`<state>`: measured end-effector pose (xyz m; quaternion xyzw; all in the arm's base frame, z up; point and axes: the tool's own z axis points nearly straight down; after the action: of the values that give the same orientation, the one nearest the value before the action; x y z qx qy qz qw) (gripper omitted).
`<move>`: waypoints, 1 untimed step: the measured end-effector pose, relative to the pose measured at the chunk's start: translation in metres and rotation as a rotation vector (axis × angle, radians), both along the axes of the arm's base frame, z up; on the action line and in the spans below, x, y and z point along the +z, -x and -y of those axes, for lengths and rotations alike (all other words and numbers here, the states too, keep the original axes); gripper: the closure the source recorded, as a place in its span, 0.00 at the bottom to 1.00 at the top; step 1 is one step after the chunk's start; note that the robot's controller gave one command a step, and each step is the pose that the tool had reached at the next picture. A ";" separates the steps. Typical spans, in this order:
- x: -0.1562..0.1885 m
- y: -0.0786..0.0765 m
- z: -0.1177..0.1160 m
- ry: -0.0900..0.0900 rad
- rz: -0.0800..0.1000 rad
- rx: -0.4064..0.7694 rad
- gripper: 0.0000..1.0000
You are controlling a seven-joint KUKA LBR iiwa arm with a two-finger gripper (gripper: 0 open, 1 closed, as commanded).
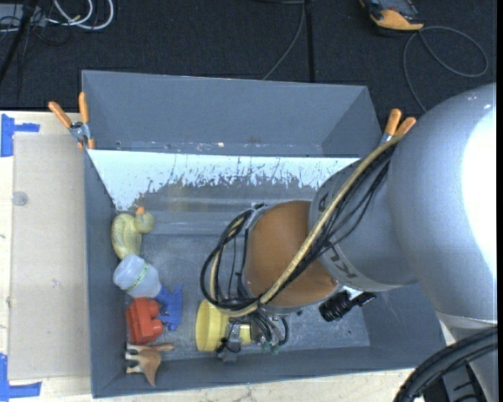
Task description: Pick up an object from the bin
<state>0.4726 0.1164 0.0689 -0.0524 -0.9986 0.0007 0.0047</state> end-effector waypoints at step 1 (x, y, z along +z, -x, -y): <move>0.003 0.001 0.000 0.000 -0.002 -0.001 1.00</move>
Offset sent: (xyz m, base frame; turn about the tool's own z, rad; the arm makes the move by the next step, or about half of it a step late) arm 0.0002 0.0001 0.0061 0.0000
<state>0.4718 0.1162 0.0723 -0.0528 -0.9986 0.0010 0.0057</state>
